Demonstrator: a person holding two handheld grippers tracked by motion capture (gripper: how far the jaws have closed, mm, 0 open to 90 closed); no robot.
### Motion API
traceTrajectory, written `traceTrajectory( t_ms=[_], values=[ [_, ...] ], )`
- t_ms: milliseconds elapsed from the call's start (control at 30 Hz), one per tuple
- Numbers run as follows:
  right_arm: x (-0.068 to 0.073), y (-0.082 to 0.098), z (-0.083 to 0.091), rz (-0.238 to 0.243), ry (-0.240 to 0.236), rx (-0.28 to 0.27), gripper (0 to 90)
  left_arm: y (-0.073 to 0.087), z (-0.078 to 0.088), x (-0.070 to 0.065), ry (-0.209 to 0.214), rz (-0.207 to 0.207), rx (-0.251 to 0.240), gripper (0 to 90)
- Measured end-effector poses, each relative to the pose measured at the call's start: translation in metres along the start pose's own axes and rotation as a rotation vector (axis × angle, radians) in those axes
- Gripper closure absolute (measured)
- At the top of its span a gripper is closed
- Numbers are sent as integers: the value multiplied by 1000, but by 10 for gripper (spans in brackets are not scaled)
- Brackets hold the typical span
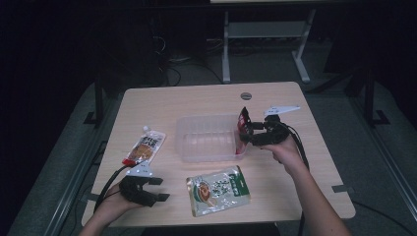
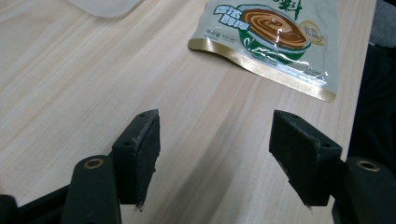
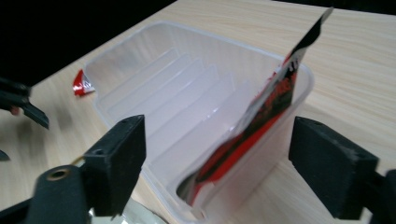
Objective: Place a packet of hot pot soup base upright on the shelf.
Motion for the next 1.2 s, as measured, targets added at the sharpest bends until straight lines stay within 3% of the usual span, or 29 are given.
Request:
traceTrajectory(
  t_ms=[300,500,767,1067,1200],
  values=[
    [15,7,19,79,71,21,133,1,3,3,-19,13,-10,282],
    [22,15,33,79,73,31,132,1,3,3,-26,27,-10,242],
    [24,39,47,87,101,34,135,2,4,6,-35,25,-7,232],
    [27,73,50,72,142,65,135,4,8,10,-52,39,-5,234],
    [32,90,51,58,139,64,135,4,10,15,-70,39,-8,235]
  ],
)
Point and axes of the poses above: each handheld gripper's, and its own axes: z roughly backward along the jaws, y roughly out of its underside, x roughly to its left, the point moved 2 cm from there along -z, roughly forward along the jaws, and after that the axes turned 10 degrees about -y, right-handed, at the moved point
